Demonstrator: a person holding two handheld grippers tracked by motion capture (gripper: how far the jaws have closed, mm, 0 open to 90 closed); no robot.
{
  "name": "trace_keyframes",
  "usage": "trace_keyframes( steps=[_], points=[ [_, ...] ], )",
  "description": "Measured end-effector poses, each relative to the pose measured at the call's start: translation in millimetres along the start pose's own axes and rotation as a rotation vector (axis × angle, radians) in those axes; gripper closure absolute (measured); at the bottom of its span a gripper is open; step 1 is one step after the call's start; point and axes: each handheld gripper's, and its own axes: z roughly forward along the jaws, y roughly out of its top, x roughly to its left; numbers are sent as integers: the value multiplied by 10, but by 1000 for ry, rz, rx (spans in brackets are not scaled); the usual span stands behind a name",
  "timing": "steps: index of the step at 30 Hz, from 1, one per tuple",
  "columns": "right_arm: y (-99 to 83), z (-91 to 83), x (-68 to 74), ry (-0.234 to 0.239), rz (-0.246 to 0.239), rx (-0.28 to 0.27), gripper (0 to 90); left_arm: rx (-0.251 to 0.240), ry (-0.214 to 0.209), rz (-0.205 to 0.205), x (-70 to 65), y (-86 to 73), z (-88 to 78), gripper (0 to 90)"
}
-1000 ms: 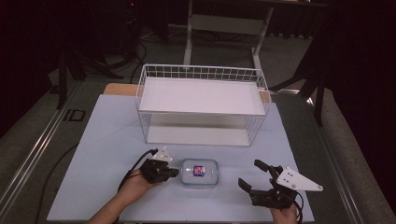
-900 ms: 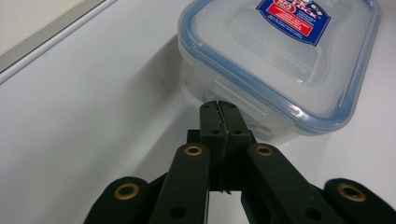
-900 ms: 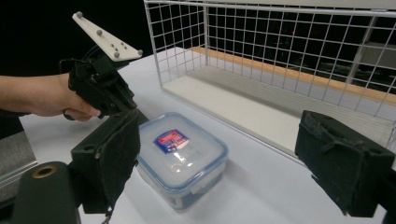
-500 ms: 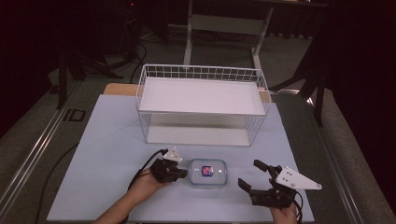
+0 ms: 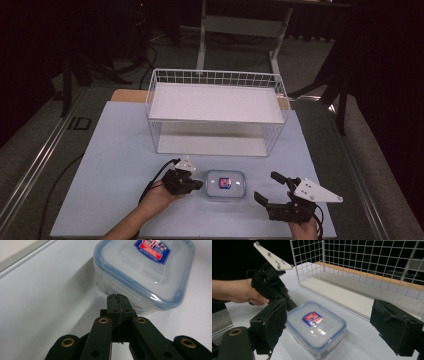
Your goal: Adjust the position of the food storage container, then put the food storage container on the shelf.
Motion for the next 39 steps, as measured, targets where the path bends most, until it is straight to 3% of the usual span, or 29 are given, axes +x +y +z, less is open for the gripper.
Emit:
trace_keyframes(
  steps=[3, 6, 10, 12, 15, 18, 20, 23, 24, 27, 29, 30, 37, 39],
  points=[
    [-2, 12, 11, 0, -11, 8, 133, -43, -16, 1, -39, -25, -153, 878],
    [2, 20, 32, 1, -27, 4, 136, -83, -49, -14, -77, -76, -324, 766],
    [16, 36, 125, -4, -88, -4, 142, -137, -84, -33, -95, -145, -480, 575],
    [34, 46, 173, -12, -107, 1, 142, -160, -104, -22, -116, -181, -542, 387],
    [33, 53, 181, -13, -98, 20, 142, -218, -71, -10, -151, -225, -615, 131],
    [12, 83, 142, -59, -84, 72, 162, -286, -53, -19, -153, -259, -686, 23],
    [2, 91, 101, -78, -57, 89, 164, -320, -1, -35, -169, -272, -718, 22],
    [-8, 94, 65, -71, -41, 86, 203, -343, -2, -38, -180, -283, -745, 22],
    [-13, 115, 46, -63, -10, 138, 208, -346, 3, -37, -186, -282, -747, 22],
    [1, 120, 56, -36, -19, 134, 204, -343, 18, -14, -206, -255, -745, 22],
    [49, 102, 65, -30, 7, 123, 186, -339, 7, -19, -210, -214, -751, 22],
    [75, 95, 66, -30, 13, 117, 138, -340, 7, -21, -214, -193, -758, 22],
    [197, 73, 95, -75, -17, 146, 113, -338, 11, -19, -255, -63, -789, 39],
    [262, 79, 85, -60, 27, 147, 109, -329, 6, -48, -269, 31, -781, 31]
  ],
)
